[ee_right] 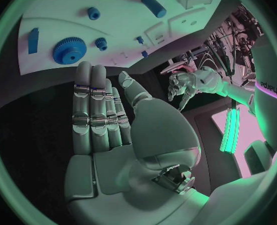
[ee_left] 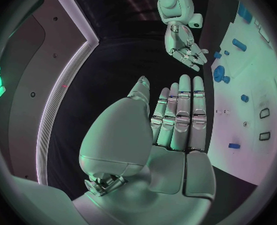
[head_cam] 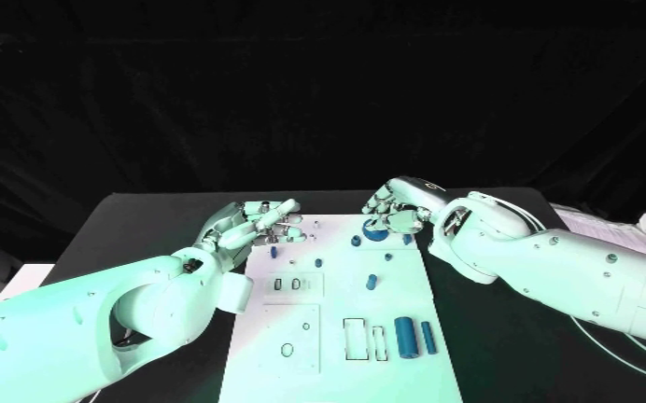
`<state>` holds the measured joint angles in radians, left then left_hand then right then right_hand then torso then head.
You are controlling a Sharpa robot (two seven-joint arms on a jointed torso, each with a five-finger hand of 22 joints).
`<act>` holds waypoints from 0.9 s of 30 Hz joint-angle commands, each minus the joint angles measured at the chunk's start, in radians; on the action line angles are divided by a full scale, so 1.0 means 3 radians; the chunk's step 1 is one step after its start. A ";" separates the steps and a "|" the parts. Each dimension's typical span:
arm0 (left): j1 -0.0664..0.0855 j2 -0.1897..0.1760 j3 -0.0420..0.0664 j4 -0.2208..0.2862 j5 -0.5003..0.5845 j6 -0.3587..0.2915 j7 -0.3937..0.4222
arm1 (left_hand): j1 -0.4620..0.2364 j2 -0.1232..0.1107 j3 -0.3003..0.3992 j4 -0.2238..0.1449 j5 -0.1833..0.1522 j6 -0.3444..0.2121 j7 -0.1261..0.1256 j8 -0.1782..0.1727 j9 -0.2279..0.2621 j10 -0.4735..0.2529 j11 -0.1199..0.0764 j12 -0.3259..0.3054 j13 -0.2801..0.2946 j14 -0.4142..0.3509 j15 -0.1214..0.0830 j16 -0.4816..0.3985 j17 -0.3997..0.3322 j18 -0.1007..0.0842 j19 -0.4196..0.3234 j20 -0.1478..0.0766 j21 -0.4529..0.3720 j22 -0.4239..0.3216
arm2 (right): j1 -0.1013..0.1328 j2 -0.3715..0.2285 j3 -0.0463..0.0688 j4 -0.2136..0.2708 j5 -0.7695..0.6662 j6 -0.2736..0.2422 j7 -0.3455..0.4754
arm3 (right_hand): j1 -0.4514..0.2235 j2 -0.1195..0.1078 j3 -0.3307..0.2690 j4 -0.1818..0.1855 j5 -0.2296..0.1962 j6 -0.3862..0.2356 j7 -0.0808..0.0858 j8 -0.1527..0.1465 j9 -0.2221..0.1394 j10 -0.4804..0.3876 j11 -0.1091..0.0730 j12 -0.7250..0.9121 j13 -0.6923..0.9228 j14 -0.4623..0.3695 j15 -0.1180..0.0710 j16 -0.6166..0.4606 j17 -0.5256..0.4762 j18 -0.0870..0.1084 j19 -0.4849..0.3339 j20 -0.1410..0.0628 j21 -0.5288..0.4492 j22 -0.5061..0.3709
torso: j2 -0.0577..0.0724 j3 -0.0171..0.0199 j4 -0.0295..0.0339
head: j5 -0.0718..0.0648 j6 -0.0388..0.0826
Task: Assemble the parts on the task board
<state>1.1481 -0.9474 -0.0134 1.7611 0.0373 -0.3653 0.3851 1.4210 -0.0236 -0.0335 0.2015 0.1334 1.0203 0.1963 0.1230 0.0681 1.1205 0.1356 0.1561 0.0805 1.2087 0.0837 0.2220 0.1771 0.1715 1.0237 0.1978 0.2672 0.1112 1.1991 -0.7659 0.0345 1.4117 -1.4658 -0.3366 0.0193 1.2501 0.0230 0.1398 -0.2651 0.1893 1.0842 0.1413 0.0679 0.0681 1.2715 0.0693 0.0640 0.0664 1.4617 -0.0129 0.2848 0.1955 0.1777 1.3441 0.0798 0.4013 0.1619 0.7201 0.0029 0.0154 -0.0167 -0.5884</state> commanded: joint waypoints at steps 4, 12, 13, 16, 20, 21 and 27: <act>0.0037 -0.0048 0.0008 0.0127 0.0090 0.0071 -0.0024 | 0.0007 0.0042 -0.0038 -0.0009 -0.0019 -0.0012 0.0017 -0.0031 -0.0007 -0.0003 0.0015 -0.0047 -0.0013 0.0033 0.0004 -0.0026 0.0017 0.0042 0.0030 0.0000 -0.0007 -0.0013 | 0.0052 0.0040 0.0003 0.0051 -0.0766 0.0411 -0.0374 | -0.0027 -0.0060 0.0073 0.0027 0.0009 -0.0041 0.0001 -0.0015 -0.0006 -0.0252 0.0027 -0.0007 -0.0011 0.0176 -0.0004 0.0346 0.0245 0.0007 0.0095 -0.0024 0.0180 0.0099 | 0.0109 0.0001 0.0017 | -0.0018 0.0016; 0.0054 -0.0076 0.0009 0.0207 0.0102 0.0062 -0.0039 | 0.0000 0.0040 -0.0053 -0.0013 -0.0019 -0.0022 0.0025 -0.0046 -0.0008 -0.0011 0.0021 -0.0064 -0.0017 0.0040 0.0007 -0.0036 0.0025 0.0041 0.0035 0.0001 -0.0011 -0.0017 | 0.0078 0.0108 0.0002 0.0050 -0.0901 0.0524 -0.0410 | -0.0041 -0.0111 0.0184 0.0095 -0.0013 -0.0050 0.0002 -0.0015 -0.0005 -0.0290 0.0021 -0.0007 -0.0010 0.0142 -0.0013 0.0879 0.0600 0.0002 0.0133 -0.0040 0.0481 0.0286 | 0.0162 0.0009 0.0030 | -0.0019 0.0036; 0.0057 -0.0078 0.0009 0.0214 0.0102 0.0064 -0.0041 | 0.0000 0.0040 -0.0054 -0.0013 -0.0019 -0.0022 0.0025 -0.0046 -0.0008 -0.0011 0.0021 -0.0065 -0.0018 0.0041 0.0007 -0.0036 0.0025 0.0041 0.0035 0.0001 -0.0011 -0.0018 | 0.0079 0.0117 0.0002 0.0044 -0.0915 0.0541 -0.0414 | -0.0040 -0.0116 0.0198 0.0103 -0.0015 -0.0056 0.0002 -0.0015 -0.0005 -0.0299 0.0023 -0.0006 -0.0010 0.0138 -0.0007 0.0916 0.0628 0.0004 0.0120 -0.0043 0.0509 0.0305 | 0.0166 0.0010 0.0032 | -0.0020 0.0040; 0.0065 -0.0089 0.0009 0.0233 0.0103 0.0066 -0.0045 | 0.0000 0.0040 -0.0054 -0.0013 -0.0019 -0.0022 0.0025 -0.0046 -0.0008 -0.0011 0.0021 -0.0065 -0.0018 0.0041 0.0007 -0.0036 0.0025 0.0041 0.0035 0.0001 -0.0011 -0.0018 | 0.0081 0.0145 0.0002 0.0024 -0.0951 0.0576 -0.0426 | -0.0038 -0.0147 0.0246 0.0142 -0.0032 -0.0077 0.0000 -0.0015 -0.0005 -0.0339 0.0030 -0.0003 -0.0010 0.0133 0.0003 0.1097 0.0757 0.0006 0.0093 -0.0050 0.0652 0.0401 | 0.0184 0.0013 0.0034 | -0.0020 0.0042; 0.0075 -0.0099 0.0009 0.0251 0.0104 0.0067 -0.0049 | -0.0001 0.0041 -0.0058 -0.0015 -0.0019 -0.0024 0.0027 -0.0050 -0.0008 -0.0014 0.0023 -0.0071 -0.0019 0.0043 0.0007 -0.0039 0.0028 0.0041 0.0037 0.0002 -0.0012 -0.0019 | 0.0082 0.0170 0.0002 0.0007 -0.0973 0.0605 -0.0429 | -0.0028 -0.0167 0.0281 0.0170 -0.0040 -0.0081 -0.0003 -0.0015 -0.0005 -0.0365 0.0030 -0.0008 -0.0013 0.0107 0.0004 0.1188 0.0827 -0.0004 0.0058 -0.0044 0.0777 0.0512 | 0.0208 0.0014 0.0037 | -0.0021 0.0043; 0.0077 -0.0102 0.0009 0.0253 0.0104 0.0067 -0.0051 | 0.0000 0.0042 -0.0061 -0.0018 -0.0019 -0.0027 0.0029 -0.0055 -0.0008 -0.0018 0.0024 -0.0077 -0.0021 0.0045 0.0008 -0.0041 0.0030 0.0041 0.0039 0.0002 -0.0013 -0.0021 | 0.0083 0.0173 0.0001 0.0005 -0.0977 0.0613 -0.0429 | -0.0025 -0.0166 0.0292 0.0179 -0.0039 -0.0080 -0.0005 -0.0014 -0.0004 -0.0367 0.0032 -0.0007 -0.0013 0.0101 0.0005 0.1208 0.0843 -0.0006 0.0051 -0.0044 0.0818 0.0554 | 0.0212 0.0015 0.0038 | -0.0022 0.0043; 0.0088 -0.0114 0.0009 0.0255 0.0104 0.0066 -0.0058 | 0.0000 0.0042 -0.0064 -0.0021 -0.0019 -0.0031 0.0031 -0.0059 -0.0009 -0.0022 0.0026 -0.0083 -0.0022 0.0047 0.0009 -0.0044 0.0033 0.0041 0.0041 0.0003 -0.0015 -0.0022 | 0.0083 0.0199 0.0001 -0.0013 -0.0985 0.0651 -0.0421 | -0.0014 -0.0177 0.0359 0.0234 -0.0045 -0.0064 -0.0013 -0.0012 -0.0002 -0.0357 0.0027 -0.0005 -0.0012 0.0082 0.0002 0.1344 0.0949 -0.0034 0.0042 -0.0041 0.1112 0.0866 | 0.0236 0.0017 0.0045 | -0.0025 0.0050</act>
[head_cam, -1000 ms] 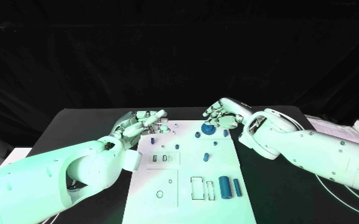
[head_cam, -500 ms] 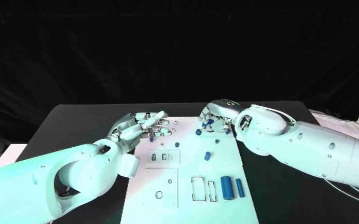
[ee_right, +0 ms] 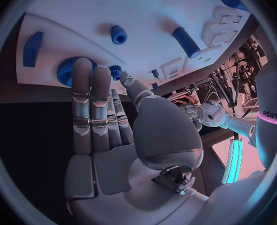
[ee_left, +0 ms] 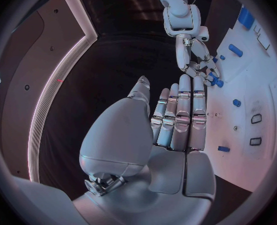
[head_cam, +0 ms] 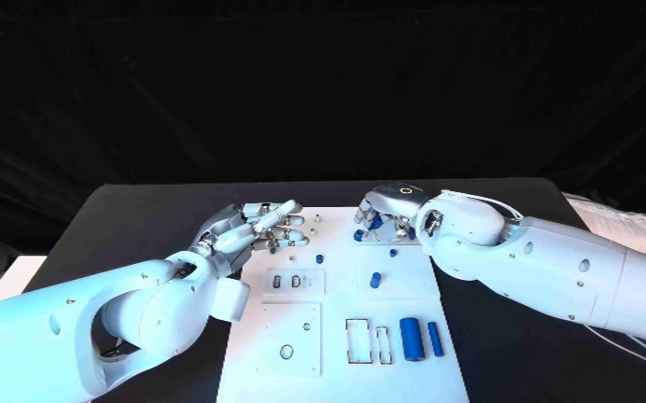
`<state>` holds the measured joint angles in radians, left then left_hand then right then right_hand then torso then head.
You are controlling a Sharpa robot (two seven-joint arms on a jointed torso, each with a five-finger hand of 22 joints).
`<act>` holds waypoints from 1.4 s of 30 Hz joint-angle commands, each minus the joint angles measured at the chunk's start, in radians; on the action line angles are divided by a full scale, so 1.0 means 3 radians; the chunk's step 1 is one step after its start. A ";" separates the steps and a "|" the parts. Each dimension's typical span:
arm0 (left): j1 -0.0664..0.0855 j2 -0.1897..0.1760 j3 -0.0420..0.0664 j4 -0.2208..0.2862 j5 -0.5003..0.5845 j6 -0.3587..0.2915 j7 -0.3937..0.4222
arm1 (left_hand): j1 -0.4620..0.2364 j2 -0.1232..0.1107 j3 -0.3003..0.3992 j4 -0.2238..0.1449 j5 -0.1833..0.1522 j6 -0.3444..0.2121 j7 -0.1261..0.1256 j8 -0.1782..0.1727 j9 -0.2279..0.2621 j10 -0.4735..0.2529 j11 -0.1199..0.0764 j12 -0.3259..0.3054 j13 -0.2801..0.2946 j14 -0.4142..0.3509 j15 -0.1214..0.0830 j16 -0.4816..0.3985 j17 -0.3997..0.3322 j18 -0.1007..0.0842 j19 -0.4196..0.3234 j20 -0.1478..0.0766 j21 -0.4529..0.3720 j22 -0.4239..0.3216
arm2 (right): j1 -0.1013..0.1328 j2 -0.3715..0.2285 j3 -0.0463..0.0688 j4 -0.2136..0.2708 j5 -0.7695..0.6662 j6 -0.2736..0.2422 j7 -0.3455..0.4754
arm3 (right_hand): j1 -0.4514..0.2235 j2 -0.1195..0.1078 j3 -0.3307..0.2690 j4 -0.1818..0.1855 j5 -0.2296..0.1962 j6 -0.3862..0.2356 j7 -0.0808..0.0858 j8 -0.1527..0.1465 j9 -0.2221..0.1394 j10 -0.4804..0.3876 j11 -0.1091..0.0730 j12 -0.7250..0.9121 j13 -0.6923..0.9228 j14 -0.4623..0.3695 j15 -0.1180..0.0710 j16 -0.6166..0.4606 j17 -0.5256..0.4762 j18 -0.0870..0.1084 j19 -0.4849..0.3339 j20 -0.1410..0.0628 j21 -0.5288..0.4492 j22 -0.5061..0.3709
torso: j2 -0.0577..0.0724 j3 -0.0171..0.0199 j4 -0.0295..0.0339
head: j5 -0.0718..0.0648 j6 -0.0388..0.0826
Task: Assemble the parts on the task board
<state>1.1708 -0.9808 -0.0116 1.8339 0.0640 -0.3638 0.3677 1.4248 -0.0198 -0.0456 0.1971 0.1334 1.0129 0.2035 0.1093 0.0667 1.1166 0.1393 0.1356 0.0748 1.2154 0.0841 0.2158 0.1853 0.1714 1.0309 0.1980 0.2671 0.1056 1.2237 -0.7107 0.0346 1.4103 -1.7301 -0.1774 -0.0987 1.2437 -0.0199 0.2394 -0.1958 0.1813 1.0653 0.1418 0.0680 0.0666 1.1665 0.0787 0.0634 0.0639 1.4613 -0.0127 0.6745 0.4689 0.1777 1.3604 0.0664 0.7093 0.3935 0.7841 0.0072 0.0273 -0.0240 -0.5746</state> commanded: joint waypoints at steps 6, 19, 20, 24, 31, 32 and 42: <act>0.0024 -0.0010 0.0003 0.0016 0.0015 0.0065 -0.0011 | -0.0010 0.0031 -0.0028 -0.0011 -0.0018 -0.0013 0.0011 -0.0022 -0.0005 -0.0015 0.0017 -0.0024 -0.0006 0.0027 0.0009 -0.0029 0.0010 0.0042 0.0019 0.0003 -0.0017 -0.0006 | 0.0001 0.0040 0.0000 -0.0027 -0.0106 0.0157 -0.0022 | 0.0026 -0.0028 0.0131 0.0057 -0.0108 0.0031 -0.0026 -0.0011 0.0005 0.0024 -0.0013 -0.0003 -0.0005 0.0083 -0.0006 0.0284 0.0271 -0.0059 -0.0010 0.0004 0.0339 0.0363 | 0.0045 0.0006 0.0012 | -0.0005 0.0009; 0.0038 -0.0027 0.0003 0.0020 0.0015 0.0090 -0.0041 | -0.0006 0.0037 -0.0038 -0.0023 -0.0016 -0.0026 0.0019 -0.0038 -0.0005 -0.0029 0.0024 -0.0045 -0.0010 0.0026 0.0015 -0.0044 0.0018 0.0040 0.0021 0.0006 -0.0024 -0.0013 | 0.0002 0.0081 -0.0001 -0.0068 -0.0106 0.0204 -0.0030 | 0.0030 -0.0076 0.0365 0.0213 -0.0231 0.0106 -0.0048 -0.0003 0.0010 0.0094 -0.0033 0.0000 -0.0002 0.0075 -0.0023 0.0666 0.0647 -0.0102 -0.0024 0.0008 0.0746 0.0803 | 0.0079 0.0014 0.0028 | -0.0030 0.0037; 0.0039 -0.0028 0.0003 0.0021 0.0015 0.0092 -0.0043 | -0.0006 0.0037 -0.0038 -0.0023 -0.0016 -0.0026 0.0019 -0.0038 -0.0005 -0.0029 0.0024 -0.0045 -0.0010 0.0026 0.0015 -0.0044 0.0018 0.0040 0.0021 0.0006 -0.0024 -0.0013 | 0.0002 0.0085 -0.0001 -0.0074 -0.0107 0.0208 -0.0032 | 0.0035 -0.0075 0.0382 0.0221 -0.0234 0.0115 -0.0050 -0.0002 0.0011 0.0103 -0.0035 0.0001 -0.0002 0.0081 -0.0025 0.0708 0.0692 -0.0108 -0.0017 0.0008 0.0785 0.0850 | 0.0083 0.0013 0.0031 | -0.0032 0.0037; 0.0042 -0.0031 0.0003 0.0024 0.0015 0.0099 -0.0050 | -0.0006 0.0037 -0.0038 -0.0023 -0.0016 -0.0026 0.0019 -0.0038 -0.0005 -0.0029 0.0024 -0.0045 -0.0010 0.0026 0.0015 -0.0044 0.0018 0.0040 0.0021 0.0006 -0.0024 -0.0013 | 0.0002 0.0097 -0.0002 -0.0088 -0.0107 0.0214 -0.0038 | 0.0046 -0.0088 0.0445 0.0257 -0.0240 0.0146 -0.0057 0.0000 0.0013 0.0135 -0.0041 0.0001 -0.0001 0.0089 -0.0034 0.0823 0.0806 -0.0123 -0.0004 0.0006 0.0900 0.0980 | 0.0093 0.0014 0.0035 | -0.0033 0.0037; 0.0047 -0.0036 0.0003 0.0028 0.0015 0.0109 -0.0060 | -0.0003 0.0040 -0.0040 -0.0027 -0.0015 -0.0029 0.0021 -0.0043 -0.0005 -0.0033 0.0026 -0.0052 -0.0011 0.0023 0.0017 -0.0050 0.0021 0.0040 0.0019 0.0008 -0.0028 -0.0016 | 0.0002 0.0109 -0.0004 -0.0093 -0.0123 0.0111 -0.0037 | 0.0109 -0.0075 0.0579 0.0306 -0.0299 0.0251 -0.0081 0.0026 0.0029 0.0261 -0.0075 0.0022 0.0012 0.0111 -0.0065 0.1074 0.1070 -0.0176 0.0072 -0.0001 0.1221 0.1384 | 0.0105 0.0015 0.0041 | -0.0035 0.0046; 0.0048 -0.0036 0.0003 0.0027 0.0015 0.0110 -0.0062 | -0.0003 0.0042 -0.0041 -0.0028 -0.0014 -0.0030 0.0021 -0.0044 -0.0004 -0.0034 0.0027 -0.0054 -0.0011 0.0022 0.0017 -0.0052 0.0021 0.0040 0.0019 0.0008 -0.0029 -0.0016 | 0.0002 0.0109 -0.0004 -0.0090 -0.0123 0.0070 -0.0029 | 0.0131 -0.0061 0.0611 0.0310 -0.0330 0.0280 -0.0087 0.0035 0.0034 0.0296 -0.0083 0.0028 0.0016 0.0116 -0.0073 0.1121 0.1119 -0.0195 0.0105 -0.0006 0.1318 0.1515 | 0.0104 0.0015 0.0041 | -0.0034 0.0044; 0.0050 -0.0042 0.0003 0.0009 0.0015 0.0124 -0.0069 | 0.0003 0.0055 -0.0046 -0.0038 -0.0006 -0.0044 0.0030 -0.0060 -0.0005 -0.0048 0.0035 -0.0072 -0.0014 0.0015 0.0024 -0.0069 0.0029 0.0039 0.0013 0.0013 -0.0039 -0.0025 | 0.0011 0.0074 0.0002 0.0010 0.0004 -0.0433 0.0009 | 0.0145 -0.0074 0.0731 0.0390 -0.0395 0.0382 -0.0107 0.0046 0.0060 0.0406 -0.0109 0.0011 0.0019 0.0111 -0.0087 0.1295 0.1282 -0.0224 0.0122 -0.0022 0.1523 0.1753 | 0.0115 0.0012 0.0052 | -0.0036 0.0074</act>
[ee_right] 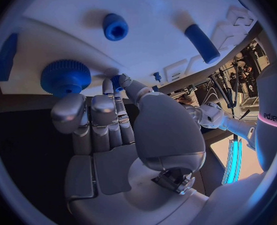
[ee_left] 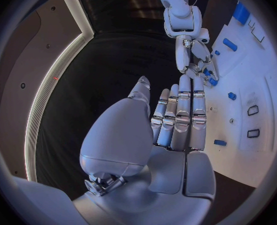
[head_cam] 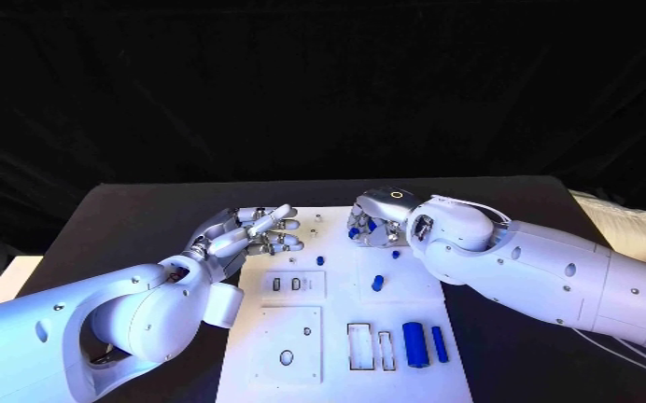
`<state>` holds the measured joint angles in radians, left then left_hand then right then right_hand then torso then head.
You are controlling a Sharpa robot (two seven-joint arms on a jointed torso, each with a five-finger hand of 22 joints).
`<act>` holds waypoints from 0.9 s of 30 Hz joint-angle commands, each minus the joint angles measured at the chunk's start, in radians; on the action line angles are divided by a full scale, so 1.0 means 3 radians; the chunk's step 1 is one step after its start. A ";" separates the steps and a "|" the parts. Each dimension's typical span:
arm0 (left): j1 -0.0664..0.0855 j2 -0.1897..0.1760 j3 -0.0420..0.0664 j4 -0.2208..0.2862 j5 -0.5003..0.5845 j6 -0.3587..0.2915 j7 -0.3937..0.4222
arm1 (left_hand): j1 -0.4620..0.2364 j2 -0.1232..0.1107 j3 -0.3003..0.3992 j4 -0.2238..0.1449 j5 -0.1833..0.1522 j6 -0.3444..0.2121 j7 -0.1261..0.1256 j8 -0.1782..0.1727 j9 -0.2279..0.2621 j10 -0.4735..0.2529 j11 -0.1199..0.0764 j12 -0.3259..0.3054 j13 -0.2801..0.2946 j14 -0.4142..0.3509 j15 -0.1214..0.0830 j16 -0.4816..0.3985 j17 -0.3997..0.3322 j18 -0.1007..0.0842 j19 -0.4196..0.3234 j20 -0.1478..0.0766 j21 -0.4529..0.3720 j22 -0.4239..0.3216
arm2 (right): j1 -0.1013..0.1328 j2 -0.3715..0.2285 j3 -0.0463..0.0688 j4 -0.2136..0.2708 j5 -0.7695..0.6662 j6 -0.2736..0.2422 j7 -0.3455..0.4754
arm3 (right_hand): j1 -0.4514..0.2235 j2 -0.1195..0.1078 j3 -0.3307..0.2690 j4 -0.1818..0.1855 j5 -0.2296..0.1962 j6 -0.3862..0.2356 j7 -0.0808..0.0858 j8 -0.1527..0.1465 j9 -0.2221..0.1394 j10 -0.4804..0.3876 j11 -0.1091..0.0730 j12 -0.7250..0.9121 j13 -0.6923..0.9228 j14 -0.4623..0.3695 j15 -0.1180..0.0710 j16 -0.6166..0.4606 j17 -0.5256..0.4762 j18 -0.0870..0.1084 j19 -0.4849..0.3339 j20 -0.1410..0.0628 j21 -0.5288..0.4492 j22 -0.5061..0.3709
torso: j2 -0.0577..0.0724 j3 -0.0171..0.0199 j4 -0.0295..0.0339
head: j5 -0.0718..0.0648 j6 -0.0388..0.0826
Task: Assemble the parts on the task board
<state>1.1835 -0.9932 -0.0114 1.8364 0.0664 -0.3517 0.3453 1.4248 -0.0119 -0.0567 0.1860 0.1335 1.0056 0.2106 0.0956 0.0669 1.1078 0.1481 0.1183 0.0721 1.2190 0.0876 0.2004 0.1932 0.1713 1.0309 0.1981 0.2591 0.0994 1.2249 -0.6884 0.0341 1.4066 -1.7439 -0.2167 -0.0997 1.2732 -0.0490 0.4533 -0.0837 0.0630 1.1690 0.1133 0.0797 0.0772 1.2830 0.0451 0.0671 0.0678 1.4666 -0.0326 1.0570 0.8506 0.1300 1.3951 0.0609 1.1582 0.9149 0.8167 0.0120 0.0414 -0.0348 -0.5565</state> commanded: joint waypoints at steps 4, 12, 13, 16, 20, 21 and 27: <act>0.0009 -0.0002 0.0002 -0.0007 0.0007 0.0096 0.0011 | 0.0006 0.0035 -0.0010 -0.0006 -0.0005 -0.0026 0.0010 -0.0021 -0.0005 -0.0024 0.0009 -0.0022 -0.0006 0.0001 0.0015 -0.0025 0.0006 0.0039 0.0012 0.0015 -0.0017 -0.0008 | 0.0029 0.0023 0.0008 0.0011 0.0085 -0.0442 -0.0038 | 0.0046 0.0013 0.0036 0.0042 -0.0015 0.0050 -0.0014 0.0006 0.0033 0.0034 -0.0001 -0.0005 0.0006 0.0092 -0.0021 0.0062 0.0051 -0.0068 0.0002 -0.0005 0.0061 0.0053 | 0.0012 -0.0004 0.0010 | 0.0004 0.0028; 0.0013 -0.0008 0.0002 -0.0012 0.0007 0.0124 0.0018 | 0.0009 0.0038 -0.0010 -0.0010 -0.0004 -0.0028 0.0011 -0.0024 -0.0005 -0.0025 0.0010 -0.0025 -0.0006 0.0000 0.0016 -0.0028 0.0008 0.0039 0.0011 0.0016 -0.0019 -0.0009 | 0.0069 0.0157 0.0010 -0.0096 0.0129 -0.0482 -0.0064 | 0.0039 -0.0020 0.0055 0.0078 -0.0013 0.0042 -0.0006 -0.0013 0.0037 0.0024 0.0004 -0.0015 0.0001 0.0090 -0.0017 0.0112 0.0095 -0.0074 -0.0006 -0.0002 0.0107 0.0104 | 0.0030 0.0000 0.0019 | 0.0019 0.0044; 0.0014 -0.0010 0.0002 -0.0011 0.0007 0.0126 0.0019 | 0.0009 0.0038 -0.0010 -0.0010 -0.0004 -0.0028 0.0011 -0.0024 -0.0005 -0.0025 0.0010 -0.0025 -0.0006 0.0000 0.0016 -0.0028 0.0008 0.0039 0.0011 0.0016 -0.0019 -0.0009 | 0.0074 0.0184 0.0010 -0.0121 0.0131 -0.0488 -0.0066 | 0.0036 -0.0027 0.0057 0.0086 -0.0014 0.0039 -0.0005 -0.0016 0.0037 0.0020 0.0006 -0.0016 0.0000 0.0088 -0.0015 0.0116 0.0096 -0.0074 -0.0008 0.0000 0.0114 0.0111 | 0.0032 -0.0002 0.0019 | 0.0020 0.0045; 0.0024 -0.0014 0.0002 -0.0012 0.0007 0.0140 0.0028 | 0.0013 0.0042 -0.0009 -0.0013 -0.0003 -0.0029 0.0012 -0.0026 -0.0005 -0.0026 0.0011 -0.0028 -0.0006 -0.0001 0.0016 -0.0031 0.0010 0.0039 0.0010 0.0016 -0.0020 -0.0011 | 0.0085 0.0280 0.0010 -0.0217 0.0133 -0.0506 -0.0076 | 0.0034 -0.0033 0.0061 0.0094 -0.0013 0.0037 -0.0004 -0.0020 0.0038 0.0016 0.0008 -0.0017 0.0000 0.0091 -0.0014 0.0140 0.0126 -0.0080 -0.0004 0.0003 0.0134 0.0140 | 0.0041 -0.0005 0.0033 | 0.0010 0.0050; 0.0040 -0.0017 0.0002 -0.0013 0.0007 0.0153 0.0036 | 0.0013 0.0042 -0.0009 -0.0014 -0.0003 -0.0029 0.0012 -0.0026 -0.0005 -0.0027 0.0011 -0.0028 -0.0006 -0.0001 0.0017 -0.0032 0.0010 0.0039 0.0010 0.0017 -0.0021 -0.0011 | 0.0091 0.0389 0.0009 -0.0330 0.0130 -0.0518 -0.0087 | 0.0033 -0.0038 0.0066 0.0102 -0.0013 0.0033 -0.0002 -0.0024 0.0038 0.0013 0.0009 -0.0017 -0.0001 0.0091 -0.0012 0.0152 0.0137 -0.0081 -0.0006 0.0006 0.0144 0.0150 | 0.0056 -0.0008 0.0047 | 0.0009 0.0056; 0.0044 -0.0018 0.0002 -0.0013 0.0007 0.0155 0.0037 | 0.0014 0.0043 -0.0009 -0.0014 -0.0003 -0.0029 0.0012 -0.0026 -0.0005 -0.0027 0.0011 -0.0029 -0.0006 -0.0001 0.0017 -0.0032 0.0010 0.0039 0.0010 0.0017 -0.0021 -0.0011 | 0.0092 0.0409 0.0009 -0.0351 0.0129 -0.0516 -0.0086 | 0.0033 -0.0039 0.0067 0.0104 -0.0013 0.0033 -0.0002 -0.0025 0.0038 0.0012 0.0010 -0.0017 -0.0001 0.0091 -0.0012 0.0154 0.0138 -0.0081 -0.0006 0.0006 0.0145 0.0151 | 0.0061 -0.0009 0.0052 | 0.0008 0.0059; 0.0066 -0.0021 0.0002 -0.0009 0.0007 0.0157 0.0035 | 0.0014 0.0043 -0.0009 -0.0014 -0.0003 -0.0029 0.0012 -0.0026 -0.0005 -0.0027 0.0011 -0.0029 -0.0006 -0.0001 0.0017 -0.0032 0.0010 0.0039 0.0010 0.0017 -0.0021 -0.0011 | 0.0093 0.0525 0.0007 -0.0477 0.0129 -0.0454 -0.0068 | 0.0033 -0.0046 0.0073 0.0113 -0.0014 0.0028 0.0001 -0.0031 0.0039 0.0003 0.0013 -0.0019 -0.0002 0.0091 -0.0009 0.0165 0.0145 -0.0081 -0.0010 0.0009 0.0154 0.0158 | 0.0083 -0.0011 0.0075 | 0.0000 0.0063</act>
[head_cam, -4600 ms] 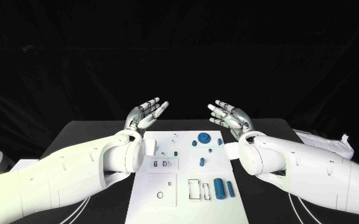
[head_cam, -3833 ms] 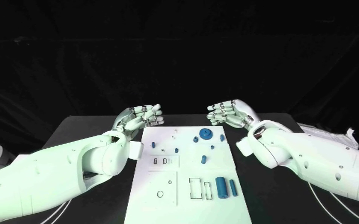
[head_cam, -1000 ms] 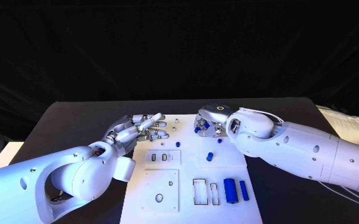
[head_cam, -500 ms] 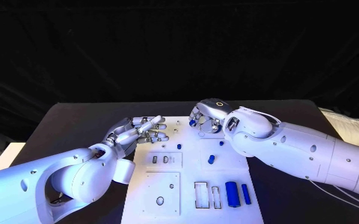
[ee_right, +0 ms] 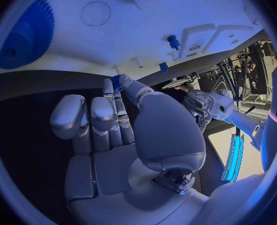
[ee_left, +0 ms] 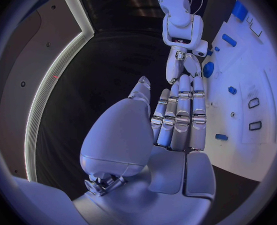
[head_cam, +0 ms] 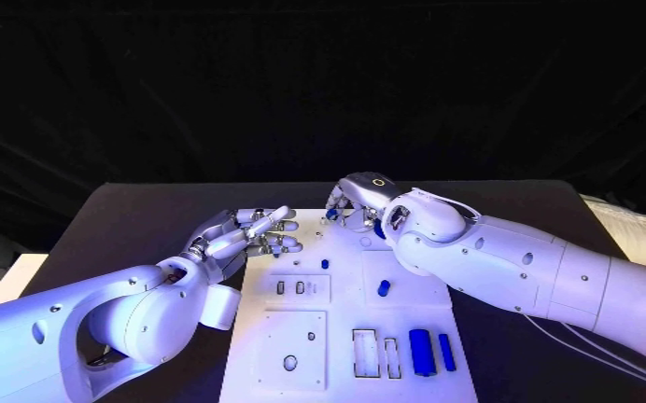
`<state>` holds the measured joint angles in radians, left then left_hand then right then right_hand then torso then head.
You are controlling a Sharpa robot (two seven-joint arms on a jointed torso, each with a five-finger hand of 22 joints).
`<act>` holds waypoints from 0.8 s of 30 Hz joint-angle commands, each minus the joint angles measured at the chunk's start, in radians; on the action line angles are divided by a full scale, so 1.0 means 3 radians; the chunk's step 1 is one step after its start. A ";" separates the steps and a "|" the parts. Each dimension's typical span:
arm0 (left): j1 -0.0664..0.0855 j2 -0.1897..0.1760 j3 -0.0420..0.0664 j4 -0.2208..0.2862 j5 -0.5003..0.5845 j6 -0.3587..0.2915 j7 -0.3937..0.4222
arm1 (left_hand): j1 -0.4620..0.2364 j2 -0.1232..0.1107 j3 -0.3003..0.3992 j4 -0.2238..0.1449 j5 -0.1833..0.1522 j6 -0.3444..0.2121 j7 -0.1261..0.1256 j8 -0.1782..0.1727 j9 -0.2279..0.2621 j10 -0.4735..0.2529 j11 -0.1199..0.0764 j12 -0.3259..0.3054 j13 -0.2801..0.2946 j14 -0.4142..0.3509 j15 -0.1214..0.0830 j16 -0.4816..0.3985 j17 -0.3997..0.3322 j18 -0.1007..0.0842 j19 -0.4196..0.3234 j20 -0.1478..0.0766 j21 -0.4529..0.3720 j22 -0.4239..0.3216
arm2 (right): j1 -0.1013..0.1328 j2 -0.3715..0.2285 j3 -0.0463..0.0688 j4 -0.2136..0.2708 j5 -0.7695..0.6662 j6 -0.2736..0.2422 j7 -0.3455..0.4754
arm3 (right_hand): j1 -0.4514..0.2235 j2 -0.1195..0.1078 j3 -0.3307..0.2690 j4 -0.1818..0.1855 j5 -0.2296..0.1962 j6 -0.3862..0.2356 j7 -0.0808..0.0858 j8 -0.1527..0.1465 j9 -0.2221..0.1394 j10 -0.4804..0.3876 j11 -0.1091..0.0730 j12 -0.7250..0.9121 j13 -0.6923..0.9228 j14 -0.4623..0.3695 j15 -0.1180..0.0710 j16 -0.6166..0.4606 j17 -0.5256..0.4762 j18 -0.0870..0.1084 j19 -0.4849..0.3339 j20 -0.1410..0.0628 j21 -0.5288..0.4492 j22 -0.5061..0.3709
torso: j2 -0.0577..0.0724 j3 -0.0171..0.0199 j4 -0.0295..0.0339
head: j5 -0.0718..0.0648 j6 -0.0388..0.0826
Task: Assemble the parts on the task board
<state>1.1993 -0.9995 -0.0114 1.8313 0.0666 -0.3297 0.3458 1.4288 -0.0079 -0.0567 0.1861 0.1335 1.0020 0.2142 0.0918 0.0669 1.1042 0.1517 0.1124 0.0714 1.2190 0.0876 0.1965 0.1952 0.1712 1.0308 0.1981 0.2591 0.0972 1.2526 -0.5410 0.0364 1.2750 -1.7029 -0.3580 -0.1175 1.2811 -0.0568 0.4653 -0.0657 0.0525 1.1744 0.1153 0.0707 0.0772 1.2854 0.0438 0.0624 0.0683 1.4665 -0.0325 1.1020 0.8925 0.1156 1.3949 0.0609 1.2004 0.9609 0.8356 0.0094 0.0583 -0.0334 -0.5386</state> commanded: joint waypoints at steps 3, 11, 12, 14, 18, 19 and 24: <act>0.0024 -0.0002 0.0003 0.0009 0.0007 0.0082 0.0031 | 0.0000 0.0029 -0.0009 -0.0014 -0.0003 -0.0017 0.0000 -0.0014 -0.0005 -0.0015 -0.0001 -0.0009 -0.0004 -0.0001 0.0017 -0.0019 0.0004 0.0039 0.0010 0.0017 -0.0021 -0.0004 | 0.0000 0.0071 -0.0004 -0.0072 -0.0005 0.0061 0.0011 | 0.0005 -0.0025 0.0035 0.0059 0.0019 0.0007 -0.0003 -0.0003 0.0039 -0.0008 0.0019 -0.0003 -0.0004 0.0090 -0.0008 0.0020 0.0009 -0.0033 -0.0012 0.0010 0.0019 0.0011 | 0.0026 -0.0002 0.0023 | -0.0002 0.0001; 0.0043 -0.0010 0.0003 0.0006 0.0007 0.0089 0.0024 | 0.0004 0.0030 -0.0010 -0.0018 -0.0003 -0.0018 0.0001 -0.0016 -0.0005 -0.0016 0.0000 -0.0012 -0.0004 -0.0002 0.0017 -0.0022 0.0005 0.0039 0.0010 0.0017 -0.0023 -0.0005 | -0.0003 0.0112 -0.0009 -0.0106 0.0001 0.0136 0.0040 | 0.0003 -0.0040 0.0039 0.0070 0.0016 -0.0005 0.0001 -0.0011 0.0038 -0.0022 0.0024 -0.0004 -0.0006 0.0088 -0.0004 0.0037 0.0024 -0.0034 -0.0016 0.0014 0.0033 0.0027 | 0.0024 0.0000 0.0016 | 0.0023 -0.0007; 0.0045 -0.0009 0.0003 0.0004 0.0007 0.0093 0.0025 | 0.0005 0.0031 -0.0011 -0.0021 -0.0003 -0.0021 0.0002 -0.0019 -0.0005 -0.0019 0.0001 -0.0015 -0.0004 -0.0003 0.0018 -0.0025 0.0007 0.0039 0.0009 0.0018 -0.0024 -0.0006 | -0.0004 0.0111 -0.0010 -0.0106 0.0001 0.0140 0.0041 | 0.0003 -0.0040 0.0039 0.0070 0.0016 -0.0005 0.0001 -0.0011 0.0038 -0.0022 0.0024 -0.0004 -0.0006 0.0088 -0.0004 0.0037 0.0024 -0.0034 -0.0016 0.0014 0.0033 0.0027 | 0.0024 -0.0001 0.0015 | 0.0023 -0.0007; 0.0048 -0.0008 0.0003 0.0001 0.0007 0.0100 0.0025 | 0.0005 0.0031 -0.0011 -0.0021 -0.0003 -0.0021 0.0002 -0.0019 -0.0005 -0.0019 0.0001 -0.0015 -0.0004 -0.0003 0.0018 -0.0025 0.0007 0.0039 0.0009 0.0018 -0.0024 -0.0006 | -0.0004 0.0109 -0.0010 -0.0107 0.0004 0.0148 0.0042 | 0.0003 -0.0040 0.0039 0.0070 0.0016 -0.0005 0.0001 -0.0011 0.0038 -0.0022 0.0024 -0.0004 -0.0006 0.0088 -0.0004 0.0037 0.0024 -0.0034 -0.0016 0.0014 0.0033 0.0027 | 0.0027 -0.0001 0.0016 | 0.0025 -0.0008; 0.0055 -0.0006 0.0003 -0.0003 0.0007 0.0108 0.0022 | 0.0005 0.0031 -0.0011 -0.0021 -0.0003 -0.0021 0.0002 -0.0019 -0.0005 -0.0019 0.0001 -0.0015 -0.0004 -0.0003 0.0018 -0.0025 0.0007 0.0039 0.0009 0.0018 -0.0024 -0.0006 | -0.0004 0.0110 -0.0010 -0.0113 0.0011 0.0168 0.0040 | 0.0001 -0.0042 0.0039 0.0075 0.0016 -0.0005 0.0002 -0.0012 0.0039 -0.0022 0.0024 -0.0002 -0.0005 0.0087 -0.0003 0.0040 0.0026 -0.0034 -0.0018 0.0015 0.0036 0.0030 | 0.0031 -0.0001 0.0011 | 0.0034 -0.0007; 0.0056 -0.0005 0.0003 -0.0004 0.0007 0.0110 0.0022 | 0.0007 0.0031 -0.0013 -0.0024 -0.0004 -0.0024 0.0004 -0.0022 -0.0005 -0.0021 0.0003 -0.0018 -0.0004 -0.0004 0.0019 -0.0028 0.0008 0.0039 0.0008 0.0019 -0.0026 -0.0008 | -0.0004 0.0112 -0.0010 -0.0116 0.0011 0.0174 0.0037 | 0.0000 -0.0044 0.0039 0.0077 0.0016 -0.0006 0.0003 -0.0012 0.0039 -0.0022 0.0025 -0.0002 -0.0005 0.0086 -0.0003 0.0043 0.0030 -0.0034 -0.0019 0.0015 0.0038 0.0031 | 0.0031 0.0000 0.0013 | 0.0035 -0.0008; 0.0060 -0.0005 0.0002 -0.0005 0.0007 0.0117 0.0020 | 0.0007 0.0031 -0.0013 -0.0025 -0.0004 -0.0025 0.0005 -0.0023 -0.0005 -0.0023 0.0003 -0.0020 -0.0004 -0.0004 0.0020 -0.0029 0.0009 0.0039 0.0008 0.0019 -0.0027 -0.0008 | -0.0004 0.0125 -0.0011 -0.0137 -0.0005 0.0211 -0.0010 | -0.0008 -0.0058 0.0036 0.0089 0.0015 -0.0014 0.0006 -0.0016 0.0038 -0.0031 0.0028 -0.0003 -0.0006 0.0084 0.0000 0.0051 0.0035 -0.0033 -0.0025 0.0017 0.0043 0.0035 | 0.0034 -0.0001 0.0019 | 0.0022 -0.0004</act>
<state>1.2154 -1.0024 -0.0114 1.8291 0.0667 -0.3195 0.3454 1.4289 -0.0079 -0.0594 0.1833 0.1335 1.0020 0.2141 0.0918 0.0669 1.1042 0.1517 0.1124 0.0716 1.2190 0.0876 0.1925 0.1963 0.1711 1.0308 0.1981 0.2554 0.0962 1.2529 -0.5040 0.0347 1.2370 -1.6972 -0.3291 -0.1116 1.2788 -0.0668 0.4767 -0.0424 0.0565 1.1713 0.1142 0.0624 0.0773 1.2799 0.0492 0.0555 0.0674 1.4665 -0.0325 1.1137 0.9018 0.1156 1.3910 0.0648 1.2084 0.9703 0.8449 0.0092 0.0627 -0.0242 -0.5410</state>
